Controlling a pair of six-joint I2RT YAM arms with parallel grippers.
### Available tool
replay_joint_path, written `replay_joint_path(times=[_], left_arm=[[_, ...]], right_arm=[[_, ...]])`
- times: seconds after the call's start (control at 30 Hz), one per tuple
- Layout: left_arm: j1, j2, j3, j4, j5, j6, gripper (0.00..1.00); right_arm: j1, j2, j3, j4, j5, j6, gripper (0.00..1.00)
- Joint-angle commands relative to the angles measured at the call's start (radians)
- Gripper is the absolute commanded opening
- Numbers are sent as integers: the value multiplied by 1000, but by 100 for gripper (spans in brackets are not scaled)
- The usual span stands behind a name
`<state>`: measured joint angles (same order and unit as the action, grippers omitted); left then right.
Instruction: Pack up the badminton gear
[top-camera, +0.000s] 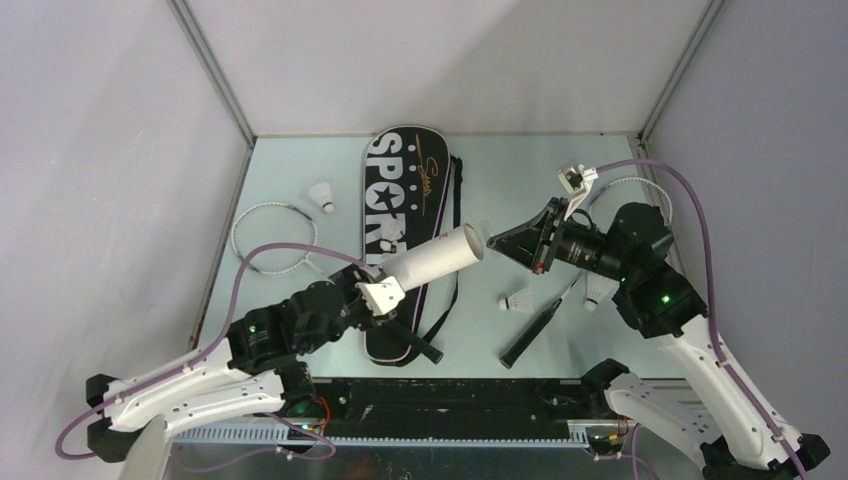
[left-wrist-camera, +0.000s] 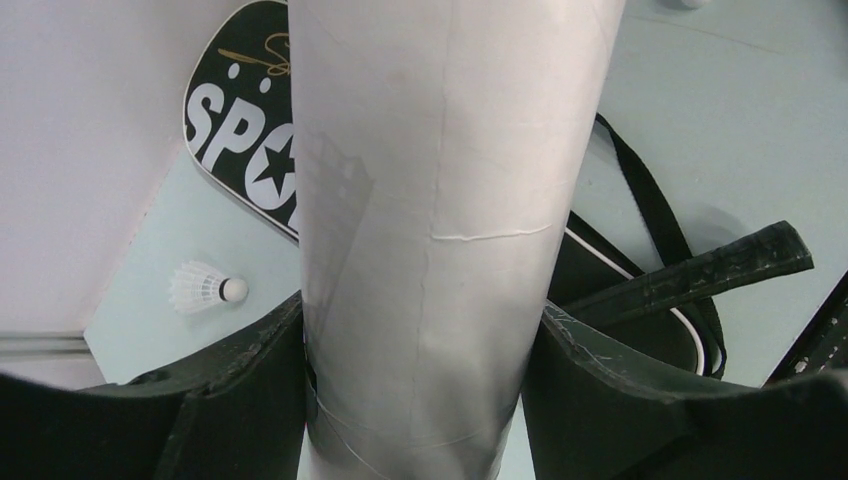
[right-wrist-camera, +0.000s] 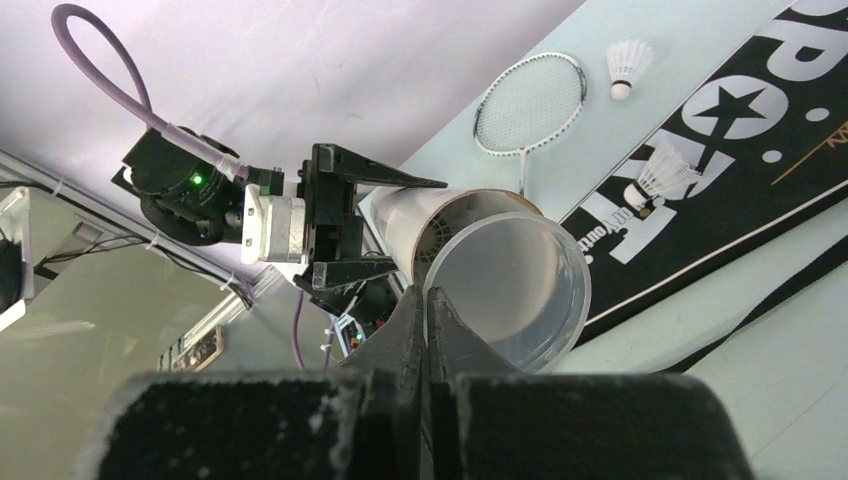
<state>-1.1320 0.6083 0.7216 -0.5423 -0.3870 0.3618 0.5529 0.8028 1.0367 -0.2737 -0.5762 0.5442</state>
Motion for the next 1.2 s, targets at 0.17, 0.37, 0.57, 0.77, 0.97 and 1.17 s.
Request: replay_joint_path(times=[0.17, 0.37, 0.57, 0.77, 0.97, 1.17], left_arm=[[2, -10, -11, 69, -159, -21, 39], [2, -42, -21, 100, -279, -7, 40], [2, -89, -33, 132, -334, 8, 40], [3, -119, -40, 158, -353, 15, 42], [3, -121, -42, 157, -348, 13, 43], [3, -123, -46, 158, -346, 13, 43]], right_arm=[[-19, 43, -7, -90, 216, -105, 0], [-24, 156, -119, -90, 551, -118, 0], [-53, 365, -184, 9, 718, -113, 6], [-103, 575, -187, 122, 782, -100, 3], [-177, 697, -187, 184, 777, -66, 7], [-195, 693, -187, 128, 765, -26, 26]])
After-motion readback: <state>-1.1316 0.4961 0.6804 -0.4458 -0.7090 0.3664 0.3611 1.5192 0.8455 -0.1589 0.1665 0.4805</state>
